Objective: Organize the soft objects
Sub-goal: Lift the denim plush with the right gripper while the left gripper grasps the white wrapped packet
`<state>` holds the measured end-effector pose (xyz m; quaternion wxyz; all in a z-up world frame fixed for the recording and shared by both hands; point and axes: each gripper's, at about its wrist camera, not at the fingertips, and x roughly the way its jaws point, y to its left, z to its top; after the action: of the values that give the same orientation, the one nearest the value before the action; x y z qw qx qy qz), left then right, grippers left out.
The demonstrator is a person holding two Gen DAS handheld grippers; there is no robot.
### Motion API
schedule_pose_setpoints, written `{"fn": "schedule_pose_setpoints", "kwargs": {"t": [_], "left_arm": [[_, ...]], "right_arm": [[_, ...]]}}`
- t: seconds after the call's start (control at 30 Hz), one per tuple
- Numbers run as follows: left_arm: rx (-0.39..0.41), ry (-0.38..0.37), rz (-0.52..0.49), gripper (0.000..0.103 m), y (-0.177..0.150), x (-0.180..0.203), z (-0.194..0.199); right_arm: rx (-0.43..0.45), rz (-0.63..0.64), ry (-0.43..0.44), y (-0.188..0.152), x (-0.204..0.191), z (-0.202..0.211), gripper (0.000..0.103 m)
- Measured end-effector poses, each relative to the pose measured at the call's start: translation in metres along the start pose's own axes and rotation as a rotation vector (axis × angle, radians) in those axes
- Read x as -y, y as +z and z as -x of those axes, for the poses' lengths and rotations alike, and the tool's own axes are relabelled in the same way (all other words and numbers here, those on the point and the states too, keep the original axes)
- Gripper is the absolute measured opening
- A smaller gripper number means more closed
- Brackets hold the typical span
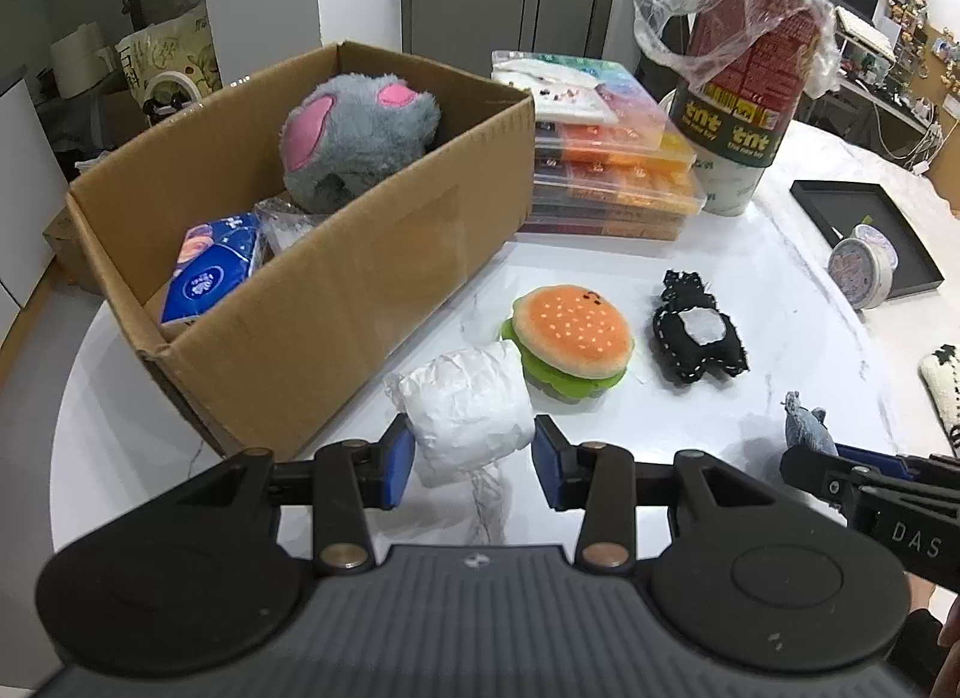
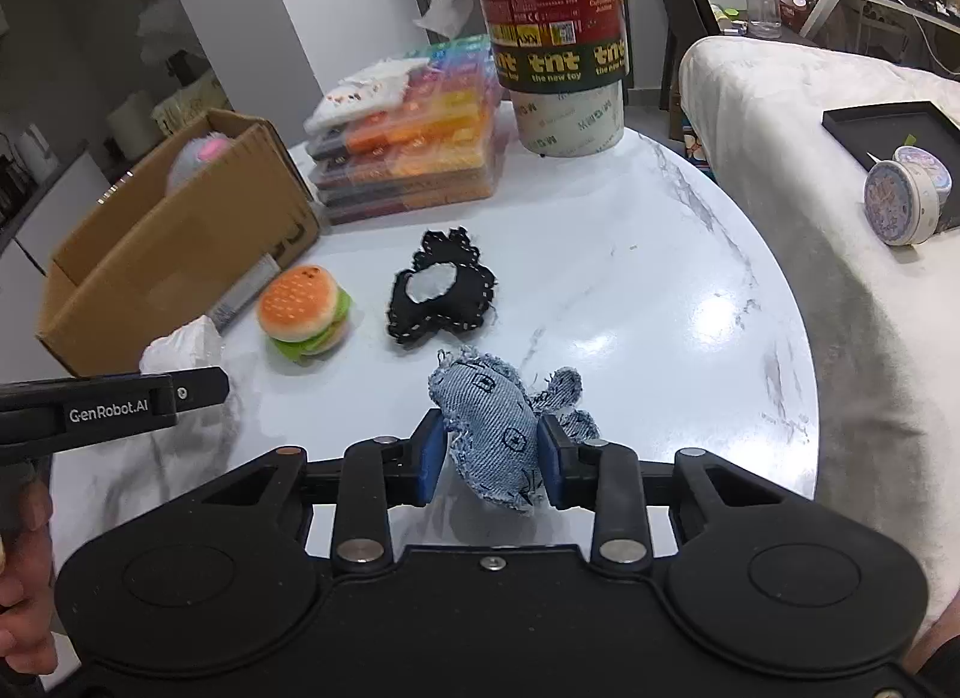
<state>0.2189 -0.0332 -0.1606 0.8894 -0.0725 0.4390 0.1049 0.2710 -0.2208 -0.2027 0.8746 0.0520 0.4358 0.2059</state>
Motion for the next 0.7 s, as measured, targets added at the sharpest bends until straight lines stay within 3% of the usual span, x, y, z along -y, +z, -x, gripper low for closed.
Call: {"fn": "schedule_pose_setpoints", "kwargs": {"t": [0.37, 0.7], "left_arm": [[0.03, -0.051, -0.018, 0.041, 0.002, -0.01, 0.035], [0.05, -0.074, -0.029, 0.041, 0.006, -0.019, 0.058]], "right_arm": [[0.04, 0.001, 0.05, 0.004, -0.019, 0.024, 0.032], [0.047, 0.029, 0.038, 0.01, -0.034, 0.038, 0.032]]}}
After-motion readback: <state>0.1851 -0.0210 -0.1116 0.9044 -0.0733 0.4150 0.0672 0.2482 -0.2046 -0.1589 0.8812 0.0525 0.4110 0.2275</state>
